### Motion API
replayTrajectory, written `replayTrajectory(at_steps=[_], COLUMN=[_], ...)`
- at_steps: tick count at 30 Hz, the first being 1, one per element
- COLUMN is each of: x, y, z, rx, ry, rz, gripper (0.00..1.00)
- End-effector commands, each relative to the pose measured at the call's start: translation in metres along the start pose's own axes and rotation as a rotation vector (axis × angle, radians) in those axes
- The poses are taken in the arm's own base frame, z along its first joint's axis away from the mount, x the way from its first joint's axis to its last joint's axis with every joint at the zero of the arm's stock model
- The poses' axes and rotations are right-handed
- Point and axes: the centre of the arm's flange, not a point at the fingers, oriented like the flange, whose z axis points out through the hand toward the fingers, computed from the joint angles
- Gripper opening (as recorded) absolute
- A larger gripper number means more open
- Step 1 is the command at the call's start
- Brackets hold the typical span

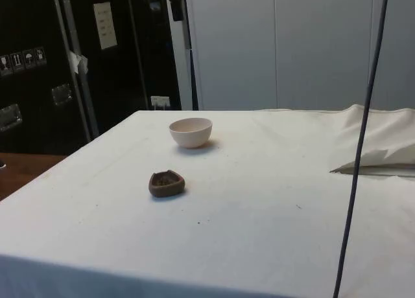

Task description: Pour the coffee beans from the cup into the bowl.

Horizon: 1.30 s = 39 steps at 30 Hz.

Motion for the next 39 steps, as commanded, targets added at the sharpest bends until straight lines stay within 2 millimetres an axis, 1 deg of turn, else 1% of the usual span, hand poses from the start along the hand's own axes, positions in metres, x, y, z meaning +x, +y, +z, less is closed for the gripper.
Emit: replayTrajectory(at_steps=[1,6,10,11,17,18,19,20,26,27,33,39], x=[0.0,-0.001,-0.001,-0.001,0.0,0.001,0.001,0.001,0.002,0.002,0.002,0.003], y=[0.0,-0.005,-0.013,-0.012,-0.028,-0.034,-0.036,-0.032,-0.054,-0.051,-0.072,-0.081], z=[0.0,-0.004,-0.006,-0.005,-0.01,-0.011,-0.012,-0.01,-0.016,-0.015,-0.016,-0.016], rx=[0.0,-0.013,-0.019,-0.01,-0.034,-0.041,-0.044,-0.033,-0.066,-0.057,-0.081,-0.079], ry=[0.0,0.006,0.015,0.011,0.03,0.034,0.036,0.026,0.049,0.039,0.064,0.081], rz=[0.0,-0.002,-0.005,-0.01,-0.016,-0.021,-0.022,-0.025,-0.035,-0.037,-0.05,-0.059], gripper=[1.0,1.0,1.0,1.0,1.0,1.0,1.0,1.0,1.0,1.0,1.0,1.0])
